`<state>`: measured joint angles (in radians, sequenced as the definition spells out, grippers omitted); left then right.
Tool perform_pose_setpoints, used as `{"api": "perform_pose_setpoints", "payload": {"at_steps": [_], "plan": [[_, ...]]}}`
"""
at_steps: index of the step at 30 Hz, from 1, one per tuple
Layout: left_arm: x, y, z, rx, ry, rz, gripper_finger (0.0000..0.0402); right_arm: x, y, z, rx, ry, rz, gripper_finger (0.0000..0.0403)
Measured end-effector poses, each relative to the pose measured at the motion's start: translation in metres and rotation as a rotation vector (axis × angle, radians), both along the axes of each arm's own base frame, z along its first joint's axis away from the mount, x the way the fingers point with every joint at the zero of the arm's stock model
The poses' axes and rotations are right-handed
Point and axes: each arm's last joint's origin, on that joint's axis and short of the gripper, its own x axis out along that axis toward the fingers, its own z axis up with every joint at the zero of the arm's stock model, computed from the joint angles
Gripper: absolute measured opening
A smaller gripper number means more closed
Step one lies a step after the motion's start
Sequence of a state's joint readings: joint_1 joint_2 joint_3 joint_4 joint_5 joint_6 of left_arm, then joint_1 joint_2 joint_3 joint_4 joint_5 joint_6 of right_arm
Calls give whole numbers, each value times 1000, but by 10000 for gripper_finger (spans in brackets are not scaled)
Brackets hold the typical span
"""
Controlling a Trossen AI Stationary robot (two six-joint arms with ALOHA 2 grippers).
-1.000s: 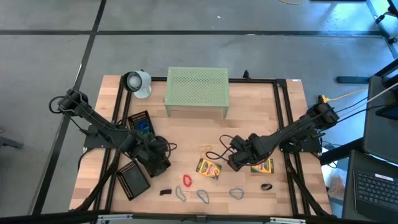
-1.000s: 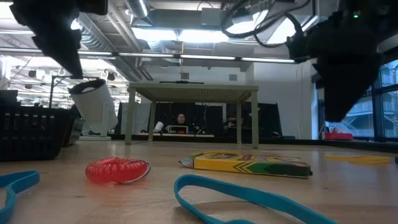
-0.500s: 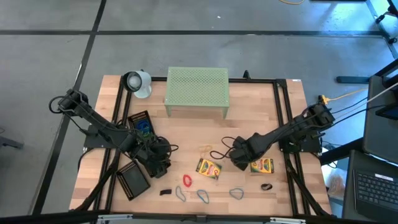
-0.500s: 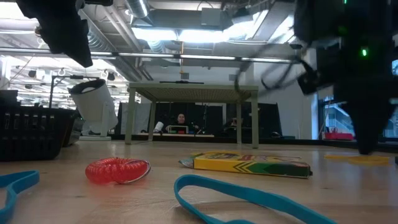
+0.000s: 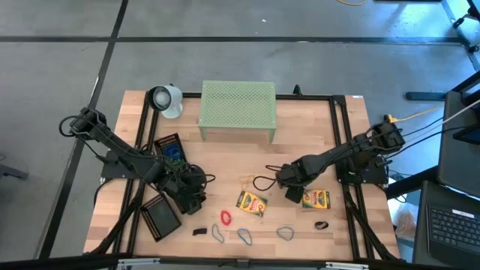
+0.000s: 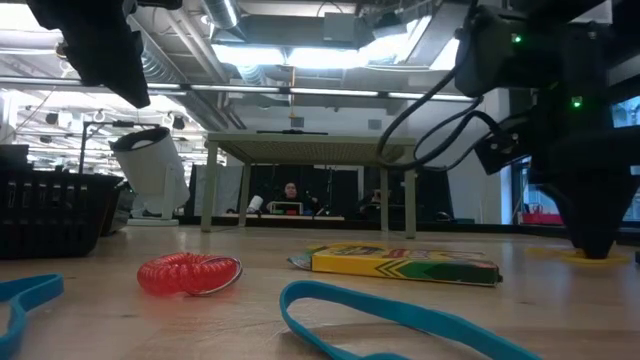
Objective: Pick & Place Office Desk Supplies
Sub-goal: Put the yellow rubber band into the middle black bin
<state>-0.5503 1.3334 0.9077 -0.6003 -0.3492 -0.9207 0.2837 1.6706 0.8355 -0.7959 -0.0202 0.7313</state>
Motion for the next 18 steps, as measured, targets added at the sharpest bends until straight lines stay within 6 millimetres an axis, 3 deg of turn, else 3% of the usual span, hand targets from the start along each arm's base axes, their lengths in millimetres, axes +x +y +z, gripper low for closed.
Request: {"api": "perform_pose_setpoints", "payload": {"at_steps": [10, 15, 18], "plan": [[0, 1, 1, 35, -22, 25, 98, 5, 1, 2, 11, -27, 3, 15], [1, 3, 1, 106, -58, 56, 99, 9, 2, 8, 20, -30, -22, 15], [2, 4, 2, 170, -62, 5, 103, 21, 6, 21, 35, -100, -18, 11]]}}
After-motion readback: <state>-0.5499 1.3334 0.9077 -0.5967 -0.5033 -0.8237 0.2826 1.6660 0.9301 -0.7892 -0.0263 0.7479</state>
